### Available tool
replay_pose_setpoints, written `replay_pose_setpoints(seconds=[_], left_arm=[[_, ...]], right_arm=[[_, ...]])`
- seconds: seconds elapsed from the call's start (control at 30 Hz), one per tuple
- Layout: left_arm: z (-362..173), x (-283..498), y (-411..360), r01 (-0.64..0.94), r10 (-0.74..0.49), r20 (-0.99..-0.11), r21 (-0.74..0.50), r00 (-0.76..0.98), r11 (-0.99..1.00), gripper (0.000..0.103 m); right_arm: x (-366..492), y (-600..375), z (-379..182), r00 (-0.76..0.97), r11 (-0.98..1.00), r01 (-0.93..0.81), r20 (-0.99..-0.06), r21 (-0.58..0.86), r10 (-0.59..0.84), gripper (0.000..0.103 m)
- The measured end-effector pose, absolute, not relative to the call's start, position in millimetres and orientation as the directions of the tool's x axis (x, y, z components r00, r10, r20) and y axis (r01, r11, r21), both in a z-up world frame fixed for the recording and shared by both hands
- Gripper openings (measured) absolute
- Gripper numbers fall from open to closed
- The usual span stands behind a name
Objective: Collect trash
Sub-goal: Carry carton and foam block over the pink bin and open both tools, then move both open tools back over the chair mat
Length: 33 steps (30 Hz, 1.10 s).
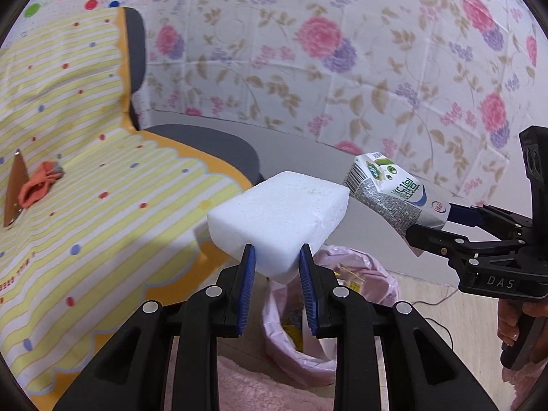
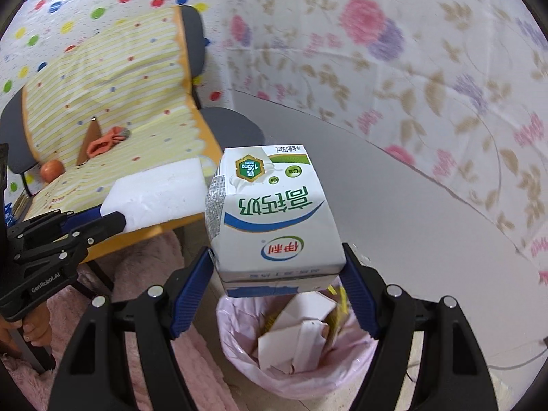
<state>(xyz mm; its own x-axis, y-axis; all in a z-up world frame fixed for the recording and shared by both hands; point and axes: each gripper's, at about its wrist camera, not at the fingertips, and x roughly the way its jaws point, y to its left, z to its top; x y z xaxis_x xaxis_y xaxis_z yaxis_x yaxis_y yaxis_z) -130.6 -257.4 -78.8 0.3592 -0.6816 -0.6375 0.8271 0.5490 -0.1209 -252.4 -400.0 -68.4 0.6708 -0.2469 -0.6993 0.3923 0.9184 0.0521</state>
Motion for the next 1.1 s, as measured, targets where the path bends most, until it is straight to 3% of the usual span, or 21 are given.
replay_pose_setpoints(seconds=[0.1,0.27,0.6,1.1], left_arm=[[-82.9,-135.3,-276.2,0.847,-0.683,-0.650,-0.112,0.333,0.520,0.030],[-95.5,-135.4,-298.6,0.858,-0.656,-0.697,-0.114,0.290,0.501,0.059],[-90.2,-118.1,-257.3,0.780,-0.602,-0.702,-0.105,0.382,0.617,0.059],[-66.1,-94.3,-175.6,0.641,-0.535,-0.655,-0.098,0.534,0.761,0.059]], right_arm=[[-259.3,-410.3,-72.4,0.669,0.906,0.417,-0.699,0.072,-0.252,0.073],[-265.5,-425.8,-76.7,0.660,0.890,0.446,-0.707,0.095,-0.256,0.083],[-265.8,-433.5,-75.8,0.668,0.884,0.455,-0.697,0.105,-0.260,0.084],[-217.6,-374.6,-50.1,0.747,0.954,0.281,-0.648,0.101,-0.151,0.084]])
